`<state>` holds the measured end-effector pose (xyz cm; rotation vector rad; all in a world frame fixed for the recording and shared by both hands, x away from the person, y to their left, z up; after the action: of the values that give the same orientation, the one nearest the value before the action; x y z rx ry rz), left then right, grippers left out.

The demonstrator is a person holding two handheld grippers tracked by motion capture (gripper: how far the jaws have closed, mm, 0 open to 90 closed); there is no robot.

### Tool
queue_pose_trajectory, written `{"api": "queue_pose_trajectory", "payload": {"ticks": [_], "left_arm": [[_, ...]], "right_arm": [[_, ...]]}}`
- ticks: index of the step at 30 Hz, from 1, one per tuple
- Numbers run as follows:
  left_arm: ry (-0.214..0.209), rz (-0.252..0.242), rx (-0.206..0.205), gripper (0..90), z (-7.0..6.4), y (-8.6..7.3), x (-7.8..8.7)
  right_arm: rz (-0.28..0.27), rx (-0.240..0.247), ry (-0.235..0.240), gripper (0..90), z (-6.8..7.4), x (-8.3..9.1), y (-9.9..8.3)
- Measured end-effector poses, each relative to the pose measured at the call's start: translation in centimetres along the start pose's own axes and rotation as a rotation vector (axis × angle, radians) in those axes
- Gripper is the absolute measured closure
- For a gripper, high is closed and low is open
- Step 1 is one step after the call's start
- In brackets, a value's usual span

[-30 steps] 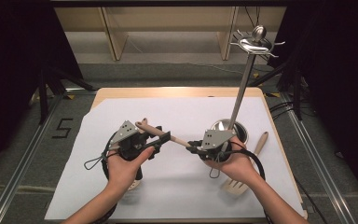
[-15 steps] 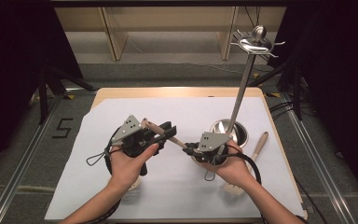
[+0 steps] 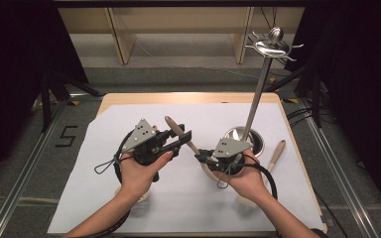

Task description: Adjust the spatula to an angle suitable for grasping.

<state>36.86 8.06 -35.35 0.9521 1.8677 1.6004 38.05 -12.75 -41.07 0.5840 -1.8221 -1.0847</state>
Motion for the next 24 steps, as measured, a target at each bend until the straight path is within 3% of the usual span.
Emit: {"api": "queue_pose_trajectory", "payload": {"ticks": [3, 6, 9, 16, 19, 22, 24], "left_arm": [[-0.015, -0.008, 0.024, 69.9, -0.1, 0.3, -0.1], [-0.042, 0.003, -0.001, 70.6, -0.4, 0.8, -0.2], [-0.069, 0.012, -0.022, 70.9, -0.8, 1.4, -0.3], [-0.156, 0.055, -0.042, 71.1, -1.2, 2.6, -0.5], [-0.235, 0.081, -0.063, 71.0, -1.3, 2.8, -0.7], [-0.313, 0.090, -0.051, 71.1, -1.4, 2.9, -0.8], [-0.340, 0.092, -0.034, 71.1, -1.4, 2.9, -0.8]], "right_arm": [[-0.008, -0.007, -0.005, 80.0, 0.1, 0.1, 0.1], [-0.019, -0.007, -0.016, 79.8, 0.1, 0.2, 0.3], [-0.029, -0.016, 0.005, 79.1, 0.3, 0.3, 0.5], [-0.061, 0.009, 0.092, 63.7, 0.1, 1.1, 1.1], [-0.083, 0.010, 0.136, 59.1, -0.2, 1.8, 1.3], [-0.124, -0.020, 0.213, 57.5, -0.4, 2.9, 1.6], [-0.156, -0.026, 0.247, 56.5, -0.5, 3.6, 1.9]]}}
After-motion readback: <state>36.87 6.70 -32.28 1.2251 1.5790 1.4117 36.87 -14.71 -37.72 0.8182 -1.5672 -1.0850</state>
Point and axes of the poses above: each handheld gripper's, and its own axes: x roughly backward along the jaws, y roughly out of its top, z roughly to its left, the point moved 2 cm from there along -x, roughly forward along the jaws, and after that the axes turned 2 degrees about x, right-handed, at the moved point
